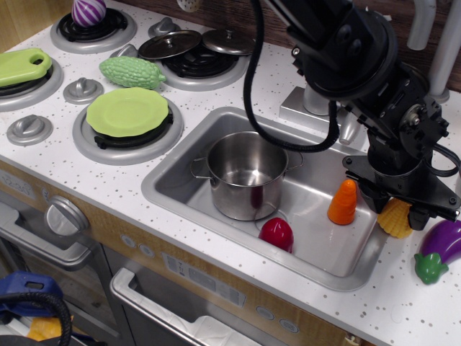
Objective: Put corn in pot which is in sink
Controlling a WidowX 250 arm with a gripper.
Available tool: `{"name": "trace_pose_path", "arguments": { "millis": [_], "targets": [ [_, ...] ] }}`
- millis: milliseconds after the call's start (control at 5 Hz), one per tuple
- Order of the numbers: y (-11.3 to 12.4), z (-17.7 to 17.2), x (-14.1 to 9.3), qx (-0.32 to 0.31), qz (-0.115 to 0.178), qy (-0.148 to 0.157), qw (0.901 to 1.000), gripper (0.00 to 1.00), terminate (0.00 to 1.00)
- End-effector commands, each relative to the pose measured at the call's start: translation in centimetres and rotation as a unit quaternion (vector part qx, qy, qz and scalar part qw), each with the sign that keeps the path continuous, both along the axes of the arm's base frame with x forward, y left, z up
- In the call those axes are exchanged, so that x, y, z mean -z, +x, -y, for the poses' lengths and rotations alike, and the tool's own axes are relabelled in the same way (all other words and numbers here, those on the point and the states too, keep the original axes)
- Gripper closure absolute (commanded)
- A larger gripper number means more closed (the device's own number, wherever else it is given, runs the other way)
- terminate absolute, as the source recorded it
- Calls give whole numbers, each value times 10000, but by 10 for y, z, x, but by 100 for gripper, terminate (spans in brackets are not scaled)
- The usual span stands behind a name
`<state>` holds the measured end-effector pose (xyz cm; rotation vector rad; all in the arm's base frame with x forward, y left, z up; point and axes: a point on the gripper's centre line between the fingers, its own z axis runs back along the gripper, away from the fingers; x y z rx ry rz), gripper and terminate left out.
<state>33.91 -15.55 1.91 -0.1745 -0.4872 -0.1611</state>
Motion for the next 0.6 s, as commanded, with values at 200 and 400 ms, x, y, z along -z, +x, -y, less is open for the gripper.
{"name": "trace_pose_path", "arguments": {
  "millis": [200, 400],
  "targets": [
    [10, -16, -49, 322, -41, 15, 9995, 100, 0],
    [9, -28, -58, 516, -167, 277, 9981, 100, 0]
  ]
}}
